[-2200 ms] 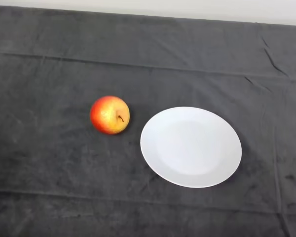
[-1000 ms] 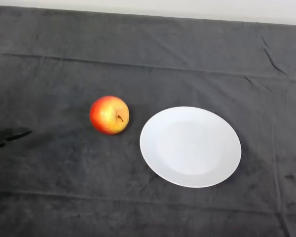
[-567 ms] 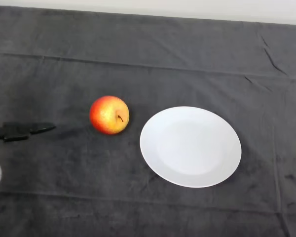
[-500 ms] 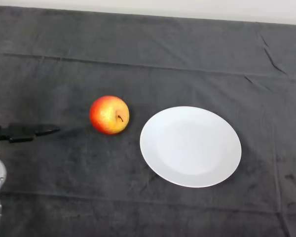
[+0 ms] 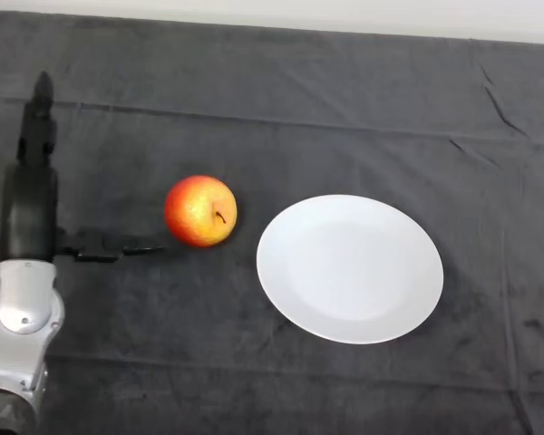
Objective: Move the apple to the plate
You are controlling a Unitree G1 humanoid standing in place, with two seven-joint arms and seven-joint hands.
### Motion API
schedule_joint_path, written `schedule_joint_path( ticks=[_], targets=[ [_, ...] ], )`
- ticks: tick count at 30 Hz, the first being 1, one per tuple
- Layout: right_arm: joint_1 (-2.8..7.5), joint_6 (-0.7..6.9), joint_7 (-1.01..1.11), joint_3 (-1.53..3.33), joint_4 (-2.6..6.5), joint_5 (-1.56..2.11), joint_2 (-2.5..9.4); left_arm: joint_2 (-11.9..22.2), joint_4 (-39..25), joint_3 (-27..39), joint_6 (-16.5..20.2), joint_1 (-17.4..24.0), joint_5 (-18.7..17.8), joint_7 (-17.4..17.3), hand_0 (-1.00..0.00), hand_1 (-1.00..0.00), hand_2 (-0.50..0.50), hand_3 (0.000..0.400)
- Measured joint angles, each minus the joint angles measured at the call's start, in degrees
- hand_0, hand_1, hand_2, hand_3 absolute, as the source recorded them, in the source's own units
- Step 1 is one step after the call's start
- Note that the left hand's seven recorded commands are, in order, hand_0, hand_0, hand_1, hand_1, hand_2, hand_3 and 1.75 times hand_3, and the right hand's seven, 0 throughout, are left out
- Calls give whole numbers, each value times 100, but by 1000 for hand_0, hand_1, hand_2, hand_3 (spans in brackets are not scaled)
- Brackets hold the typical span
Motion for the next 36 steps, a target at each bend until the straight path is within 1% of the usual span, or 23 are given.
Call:
schedule_joint_path(
  ticks=[6,11,17,26,30,32,36],
  targets=[
    [0,0,0,1,-14,1,-1,-98,76,-232,0,-54,110,-5,0,0,0,0],
    [-1,0,-2,1,-20,2,-3,-238,551,-402,-1,-351,167,-23,0,0,0,0],
    [-1,0,-1,2,-46,2,-3,-358,850,-572,-1,-695,216,-96,0,0,0,0],
    [-8,-3,0,5,-51,3,-5,-593,1437,-824,-4,-866,224,-128,0,0,0,0],
    [-8,-5,0,5,-52,3,-6,-674,1522,-950,-4,-917,224,-128,0,0,0,0],
    [-9,-5,0,5,-53,3,-8,-707,1719,-1026,-4,-1029,224,-135,0,0,0,0],
    [-10,-13,0,5,-53,3,-8,-753,1839,-1055,-3,-1163,223,-159,0,0,0,0]
  ],
)
